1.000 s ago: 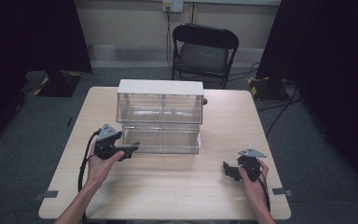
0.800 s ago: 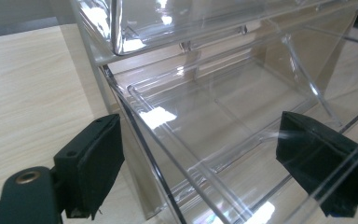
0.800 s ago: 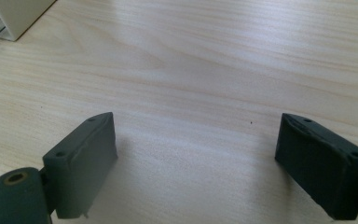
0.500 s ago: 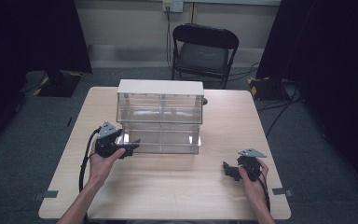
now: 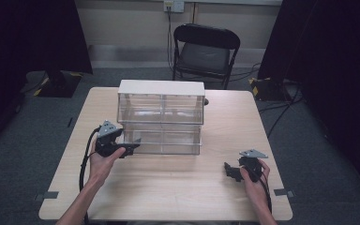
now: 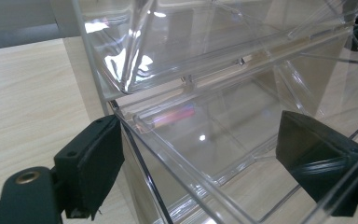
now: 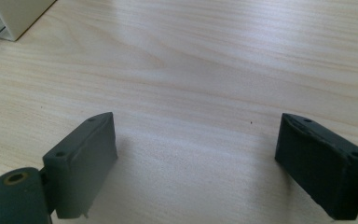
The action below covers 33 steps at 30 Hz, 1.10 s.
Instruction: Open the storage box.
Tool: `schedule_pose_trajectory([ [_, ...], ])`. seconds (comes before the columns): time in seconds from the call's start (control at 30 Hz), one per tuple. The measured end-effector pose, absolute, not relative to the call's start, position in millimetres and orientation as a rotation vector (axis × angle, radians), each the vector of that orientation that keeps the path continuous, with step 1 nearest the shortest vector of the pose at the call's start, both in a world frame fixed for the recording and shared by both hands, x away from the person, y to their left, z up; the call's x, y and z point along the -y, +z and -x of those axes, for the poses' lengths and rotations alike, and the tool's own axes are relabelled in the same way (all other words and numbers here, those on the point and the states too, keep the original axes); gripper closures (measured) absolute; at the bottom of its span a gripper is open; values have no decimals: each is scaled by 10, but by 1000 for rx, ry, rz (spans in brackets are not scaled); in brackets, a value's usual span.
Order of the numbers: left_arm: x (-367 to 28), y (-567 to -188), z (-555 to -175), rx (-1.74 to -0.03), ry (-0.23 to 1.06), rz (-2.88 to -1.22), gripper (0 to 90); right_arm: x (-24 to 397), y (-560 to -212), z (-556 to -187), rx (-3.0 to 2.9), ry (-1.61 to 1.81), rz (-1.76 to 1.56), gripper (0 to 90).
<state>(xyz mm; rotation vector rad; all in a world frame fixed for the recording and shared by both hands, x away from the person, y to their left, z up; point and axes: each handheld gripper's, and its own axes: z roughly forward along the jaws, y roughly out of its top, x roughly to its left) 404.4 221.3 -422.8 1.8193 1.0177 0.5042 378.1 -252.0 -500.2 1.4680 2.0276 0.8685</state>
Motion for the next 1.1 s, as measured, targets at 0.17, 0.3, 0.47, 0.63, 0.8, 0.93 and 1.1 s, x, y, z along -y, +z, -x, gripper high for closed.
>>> schedule_pose_trajectory([
  [0.17, -2242, -4202, -4033, -1027, 529, -1805, 153, 2521, -5002, -3781, -2028, 868, -1468, 117],
  [0.3, -2256, -4192, -4035, -1024, 528, -1804, 153, 2521, -5002, -3781, -2028, 868, -1468, 117],
  [0.47, -2253, -4193, -4040, -1027, 521, -1789, 152, 2520, -5002, -3781, -2028, 868, -1468, 117],
  [0.63, -2250, -4149, -4055, -1024, 521, -1781, 155, 2520, -5002, -3781, -2028, 869, -1468, 117],
  [0.8, -2251, -4134, -4061, -1017, 524, -1796, 155, 2521, -5002, -3781, -2028, 868, -1468, 117],
  [0.93, -2250, -4133, -4062, -1021, 521, -1787, 155, 2521, -5002, -3781, -2028, 868, -1468, 117],
  [1.1, -2257, -4117, -4071, -1017, 522, -1791, 155, 2520, -5002, -3781, -2028, 869, -1468, 117],
])
